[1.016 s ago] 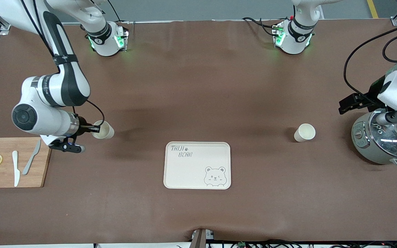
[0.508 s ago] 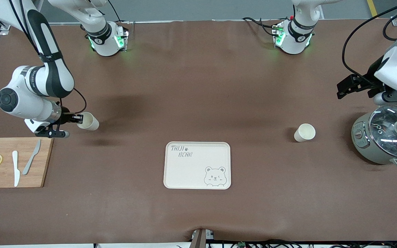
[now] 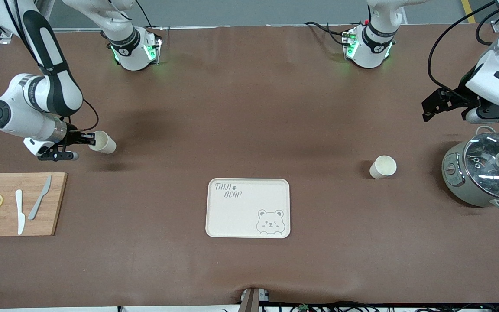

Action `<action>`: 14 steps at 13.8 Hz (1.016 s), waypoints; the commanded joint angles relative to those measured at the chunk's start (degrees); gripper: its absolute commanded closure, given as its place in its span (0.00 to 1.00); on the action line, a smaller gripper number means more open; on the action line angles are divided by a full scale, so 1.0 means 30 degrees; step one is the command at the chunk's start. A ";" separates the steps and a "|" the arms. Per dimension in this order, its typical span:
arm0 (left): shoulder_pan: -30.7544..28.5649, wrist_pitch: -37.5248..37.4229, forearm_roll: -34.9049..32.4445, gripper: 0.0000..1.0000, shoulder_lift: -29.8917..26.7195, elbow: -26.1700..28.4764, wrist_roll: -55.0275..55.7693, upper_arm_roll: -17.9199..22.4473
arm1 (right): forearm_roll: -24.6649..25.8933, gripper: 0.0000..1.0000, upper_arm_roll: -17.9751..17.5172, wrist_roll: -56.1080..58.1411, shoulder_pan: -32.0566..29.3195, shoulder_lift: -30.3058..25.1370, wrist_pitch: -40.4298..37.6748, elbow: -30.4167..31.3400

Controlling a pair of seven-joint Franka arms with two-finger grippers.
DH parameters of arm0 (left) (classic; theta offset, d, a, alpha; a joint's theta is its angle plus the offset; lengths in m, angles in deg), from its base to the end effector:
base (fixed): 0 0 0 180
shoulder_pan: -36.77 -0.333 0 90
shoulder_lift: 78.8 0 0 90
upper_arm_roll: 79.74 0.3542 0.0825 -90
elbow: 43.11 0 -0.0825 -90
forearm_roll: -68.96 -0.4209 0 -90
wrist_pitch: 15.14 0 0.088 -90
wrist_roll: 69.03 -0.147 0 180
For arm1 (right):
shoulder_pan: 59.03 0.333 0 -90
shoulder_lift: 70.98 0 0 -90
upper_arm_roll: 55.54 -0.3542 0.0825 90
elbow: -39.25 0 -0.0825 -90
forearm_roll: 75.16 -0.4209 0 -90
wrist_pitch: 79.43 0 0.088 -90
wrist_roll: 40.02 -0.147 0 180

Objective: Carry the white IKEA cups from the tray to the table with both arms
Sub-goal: 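Carry the cup toward the cutting board while the left gripper withdraws, then lower the cup onto the table and open the right gripper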

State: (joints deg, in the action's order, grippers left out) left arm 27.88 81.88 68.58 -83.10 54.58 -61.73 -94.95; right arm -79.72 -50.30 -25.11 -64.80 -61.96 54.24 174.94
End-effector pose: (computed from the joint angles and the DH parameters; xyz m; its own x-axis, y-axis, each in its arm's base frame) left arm 0.5746 -0.0678 0.6072 0.9979 0.0160 0.0635 0.0172 -0.9997 -0.0184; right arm 0.4971 -0.0942 0.2132 0.9842 0.0143 -0.1767 0.0002 -0.9968 -0.0799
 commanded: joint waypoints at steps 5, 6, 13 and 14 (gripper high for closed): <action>-0.0171 0.0181 0.0009 0.00 -0.0062 -0.0393 -0.0355 0.0029 | 0.0171 1.00 -0.0221 0.0333 -0.0450 -0.0516 0.0766 0.1411; -0.0171 0.0210 0.0038 0.00 -0.0033 -0.0423 -0.0326 0.0029 | 0.0171 0.99 -0.0221 0.0333 -0.0451 -0.0458 0.0795 0.1411; -0.0171 0.0211 0.0097 0.00 0.0523 -0.1154 -0.0150 0.0029 | 0.0171 0.00 -0.0221 0.0333 -0.1007 -0.0164 0.0592 0.1265; -0.0171 0.0211 0.0097 0.00 0.0611 -0.1213 -0.0121 0.0029 | 0.0171 0.00 -0.0221 0.0333 -0.1007 -0.0222 0.0446 0.1177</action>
State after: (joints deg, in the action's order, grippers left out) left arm 27.76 82.60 68.58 -82.20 52.63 -61.74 -94.67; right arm -79.70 -50.31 -24.74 -66.32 -61.81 56.05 178.18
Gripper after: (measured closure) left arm 0.000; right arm 0.317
